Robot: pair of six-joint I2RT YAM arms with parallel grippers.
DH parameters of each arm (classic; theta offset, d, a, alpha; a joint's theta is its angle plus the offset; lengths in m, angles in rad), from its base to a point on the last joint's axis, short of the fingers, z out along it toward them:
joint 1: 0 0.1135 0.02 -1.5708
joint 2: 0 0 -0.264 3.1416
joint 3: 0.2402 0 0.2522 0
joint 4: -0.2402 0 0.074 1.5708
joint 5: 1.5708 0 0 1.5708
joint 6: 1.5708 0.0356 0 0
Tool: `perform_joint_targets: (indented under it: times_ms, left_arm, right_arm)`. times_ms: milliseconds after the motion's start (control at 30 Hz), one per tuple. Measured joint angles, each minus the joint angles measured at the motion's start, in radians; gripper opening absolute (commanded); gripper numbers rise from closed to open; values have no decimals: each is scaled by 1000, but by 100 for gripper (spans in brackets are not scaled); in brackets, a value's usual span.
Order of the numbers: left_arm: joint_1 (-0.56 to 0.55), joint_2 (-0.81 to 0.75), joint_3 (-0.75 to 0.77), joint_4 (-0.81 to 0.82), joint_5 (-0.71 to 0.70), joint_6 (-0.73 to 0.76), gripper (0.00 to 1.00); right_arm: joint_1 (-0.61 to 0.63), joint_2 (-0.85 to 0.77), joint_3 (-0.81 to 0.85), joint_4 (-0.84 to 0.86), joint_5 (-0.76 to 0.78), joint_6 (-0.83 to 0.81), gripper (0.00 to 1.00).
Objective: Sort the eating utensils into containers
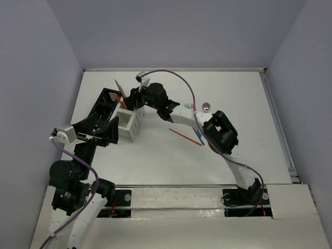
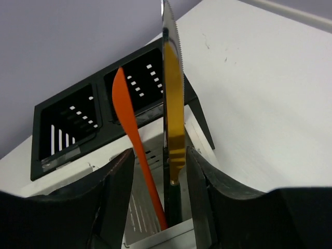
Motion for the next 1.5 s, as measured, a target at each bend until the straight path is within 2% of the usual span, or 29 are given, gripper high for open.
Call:
perform_joint_targets:
  times_ms: [200,300,433,467,533,667,833,933,1067,1367,1500]
  left_arm:
    - [0,3,0,0,0,0,99]
    - [0,8,0,0,0,0,99]
    - [0,12,0,-1,0,0,99]
    - [0,13,0,-1,0,0,99]
    - [0,14,0,-1,2,0,99]
    - [0,14,0,0,5,0,99]
    - [0,14,0,0,9,0,99]
    - [0,14,-1,1,17,0,99]
    - [0,15,-4,0,31,0,99]
    - [0,40,-4,1,55,0,99]
    - [0,41,-4,1,63,0,99]
  right_arm:
    - [0,-30,47,-35,-3,15,55]
    - [0,-72,45,-65,3,27,53]
    - [0,-228,-87,-87,47,29,42]
    - [0,-273,-136,-98,71,24,37]
    - [-2,-412,-266,-134,136,16,34]
    - [-29,-600,-456,-253,233,25,31]
    - [-166,-715,-653,-441,327,79,34]
    - [-243,-729,-719,-544,386,98,40]
    - [-328,-724,-736,-637,455,105,41]
    - [-441,-555,-627,-676,484,92,42]
    - [-449,-477,-580,-690,476,83,42]
